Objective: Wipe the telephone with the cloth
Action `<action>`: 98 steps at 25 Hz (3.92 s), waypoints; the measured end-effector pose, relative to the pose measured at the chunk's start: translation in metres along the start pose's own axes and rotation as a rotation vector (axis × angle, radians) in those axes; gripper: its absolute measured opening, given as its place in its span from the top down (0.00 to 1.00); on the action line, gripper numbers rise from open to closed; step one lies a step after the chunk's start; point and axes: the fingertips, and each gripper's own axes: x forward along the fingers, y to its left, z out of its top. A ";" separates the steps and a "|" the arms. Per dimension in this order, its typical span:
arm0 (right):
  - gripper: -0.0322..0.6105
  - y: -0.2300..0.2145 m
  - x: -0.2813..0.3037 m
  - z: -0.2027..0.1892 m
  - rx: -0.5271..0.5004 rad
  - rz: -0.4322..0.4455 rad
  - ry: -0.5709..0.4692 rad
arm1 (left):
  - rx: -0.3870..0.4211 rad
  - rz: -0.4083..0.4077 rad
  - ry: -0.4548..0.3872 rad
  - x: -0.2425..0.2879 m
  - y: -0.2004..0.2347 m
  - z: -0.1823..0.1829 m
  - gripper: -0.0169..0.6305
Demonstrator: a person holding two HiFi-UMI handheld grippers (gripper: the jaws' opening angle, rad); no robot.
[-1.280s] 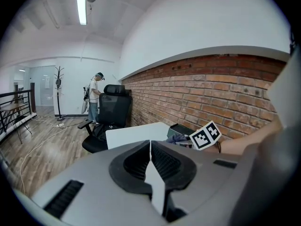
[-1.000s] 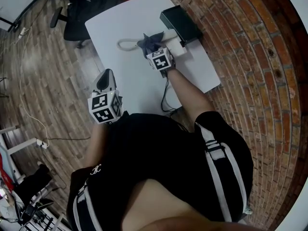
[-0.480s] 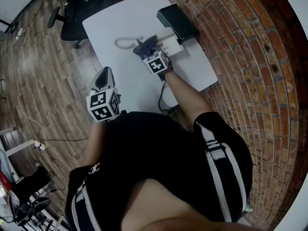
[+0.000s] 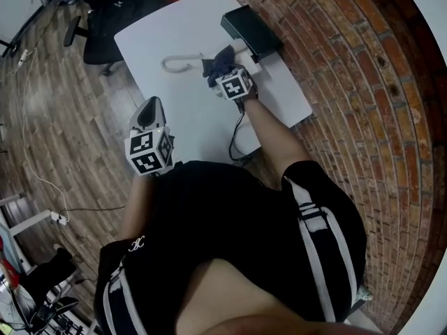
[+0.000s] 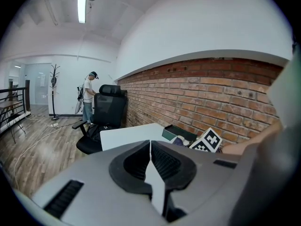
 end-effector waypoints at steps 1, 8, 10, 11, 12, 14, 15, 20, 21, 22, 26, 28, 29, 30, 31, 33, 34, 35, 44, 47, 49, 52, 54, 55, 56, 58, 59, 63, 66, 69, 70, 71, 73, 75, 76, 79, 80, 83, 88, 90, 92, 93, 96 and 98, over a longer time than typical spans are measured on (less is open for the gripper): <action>0.83 -0.007 -0.002 -0.001 0.014 -0.014 0.005 | 0.002 -0.003 0.001 0.000 -0.001 0.000 0.96; 0.83 -0.064 -0.013 -0.009 0.075 -0.133 0.005 | 0.009 -0.012 0.005 0.001 0.000 0.000 0.96; 0.83 -0.078 -0.018 -0.013 0.093 -0.159 0.005 | 0.005 -0.013 0.005 0.002 0.000 0.000 0.96; 0.83 -0.085 -0.020 -0.014 0.106 -0.170 0.004 | 0.004 -0.015 0.007 0.003 0.000 -0.001 0.96; 0.83 -0.091 -0.023 -0.015 0.119 -0.180 0.002 | 0.004 -0.018 0.010 0.004 0.000 -0.001 0.96; 0.83 -0.102 -0.028 -0.019 0.147 -0.197 -0.006 | 0.010 -0.025 0.017 0.006 -0.002 -0.003 0.96; 0.83 -0.107 -0.030 -0.021 0.162 -0.205 -0.011 | 0.014 -0.028 0.019 0.007 -0.003 -0.003 0.96; 0.83 -0.126 -0.042 -0.027 0.231 -0.260 -0.036 | 0.020 -0.042 0.015 0.008 -0.007 -0.001 0.96; 0.83 -0.127 -0.044 -0.029 0.244 -0.271 -0.038 | 0.020 -0.044 0.015 0.009 -0.007 0.000 0.96; 0.83 -0.128 -0.046 -0.031 0.259 -0.285 -0.041 | 0.020 -0.046 0.015 0.009 -0.007 0.000 0.96; 0.83 -0.122 -0.053 -0.040 0.309 -0.349 -0.067 | 0.026 -0.055 0.014 0.010 -0.009 0.001 0.96; 0.83 -0.116 -0.054 -0.044 0.341 -0.365 -0.081 | 0.029 -0.061 0.016 0.011 -0.011 0.001 0.96; 0.83 -0.112 -0.053 -0.046 0.359 -0.363 -0.088 | 0.030 -0.064 0.017 0.011 -0.012 0.001 0.96; 0.83 -0.108 -0.052 -0.046 0.375 -0.355 -0.096 | 0.031 -0.067 0.017 0.011 -0.012 0.001 0.96; 0.83 -0.102 -0.051 -0.047 0.388 -0.342 -0.103 | 0.032 -0.068 0.018 0.011 -0.012 0.001 0.96; 0.83 -0.091 -0.048 -0.047 0.403 -0.317 -0.113 | 0.034 -0.071 0.018 0.011 -0.012 0.001 0.96; 0.83 -0.085 -0.047 -0.047 0.408 -0.308 -0.117 | 0.036 -0.072 0.017 0.011 -0.012 0.001 0.96; 0.83 -0.080 -0.047 -0.047 0.414 -0.300 -0.121 | 0.038 -0.073 0.017 0.010 -0.012 0.001 0.96; 0.83 -0.029 -0.036 -0.047 0.405 -0.204 -0.138 | 0.050 -0.085 0.015 0.006 -0.014 0.002 0.96; 0.83 -0.011 -0.034 -0.047 0.427 -0.131 -0.142 | 0.050 -0.088 0.017 0.005 -0.015 0.001 0.96; 0.83 0.002 -0.033 -0.048 0.423 -0.091 -0.139 | 0.051 -0.091 0.019 0.005 -0.015 0.000 0.96; 0.83 0.027 -0.030 -0.049 0.392 -0.029 -0.129 | 0.054 -0.093 0.021 0.005 -0.015 -0.001 0.96; 0.83 0.045 -0.027 -0.049 0.374 0.019 -0.120 | 0.054 -0.094 0.019 0.005 -0.016 -0.001 0.96; 0.83 0.052 -0.025 -0.049 0.367 0.040 -0.115 | 0.054 -0.094 0.019 0.005 -0.015 0.000 0.96; 0.83 0.058 -0.024 -0.048 0.361 0.056 -0.109 | 0.055 -0.094 0.018 0.004 -0.015 0.000 0.96; 0.83 0.063 -0.023 -0.048 0.355 0.066 -0.098 | 0.054 -0.093 0.015 0.003 -0.014 0.001 0.96; 0.83 0.062 -0.024 -0.047 0.355 0.064 -0.093 | 0.054 -0.093 0.014 0.003 -0.013 0.001 0.96; 0.83 0.054 -0.037 -0.038 0.353 0.052 -0.121 | 0.049 -0.093 0.011 0.001 -0.012 0.001 0.96; 0.84 0.044 -0.056 -0.019 0.365 0.039 -0.199 | 0.046 -0.098 0.008 0.003 -0.013 0.002 0.96; 0.84 0.032 -0.088 0.006 0.373 0.004 -0.299 | 0.050 -0.100 -0.003 0.004 -0.014 0.005 0.96; 0.85 0.026 -0.102 0.016 0.371 -0.021 -0.341 | 0.051 -0.100 -0.012 0.005 -0.015 0.007 0.96; 0.85 0.019 -0.119 0.026 0.366 -0.052 -0.389 | 0.051 -0.100 -0.023 0.006 -0.016 0.010 0.96; 0.85 0.007 -0.157 0.047 0.347 -0.118 -0.492 | 0.049 -0.103 -0.039 0.007 -0.018 0.016 0.96; 0.85 -0.003 -0.194 0.063 0.328 -0.185 -0.591 | 0.051 -0.106 -0.055 0.009 -0.019 0.022 0.96; 0.85 -0.007 -0.211 0.068 0.319 -0.218 -0.634 | 0.053 -0.108 -0.062 0.010 -0.020 0.025 0.96; 0.85 -0.013 -0.250 0.077 0.299 -0.291 -0.720 | 0.054 -0.116 -0.074 0.015 -0.021 0.031 0.96; 0.85 -0.013 -0.258 0.077 0.296 -0.304 -0.735 | 0.055 -0.118 -0.076 0.017 -0.021 0.032 0.96; 0.85 -0.010 -0.273 0.076 0.303 -0.319 -0.760 | 0.061 -0.126 -0.085 0.021 -0.022 0.036 0.96; 0.85 -0.009 -0.274 0.070 0.330 -0.322 -0.755 | 0.075 -0.151 -0.093 0.027 -0.030 0.042 0.96; 0.85 -0.010 -0.274 0.069 0.335 -0.324 -0.754 | 0.082 -0.161 -0.093 0.029 -0.033 0.042 0.96; 0.85 -0.012 -0.275 0.070 0.335 -0.328 -0.756 | 0.086 -0.168 -0.094 0.031 -0.034 0.043 0.96; 0.85 -0.012 -0.275 0.071 0.334 -0.329 -0.758 | 0.087 -0.169 -0.094 0.032 -0.033 0.044 0.96; 0.85 -0.010 -0.275 0.074 0.330 -0.327 -0.759 | 0.085 -0.168 -0.093 0.032 -0.031 0.045 0.96; 0.85 -0.008 -0.276 0.076 0.327 -0.317 -0.766 | 0.084 -0.168 -0.093 0.032 -0.031 0.046 0.96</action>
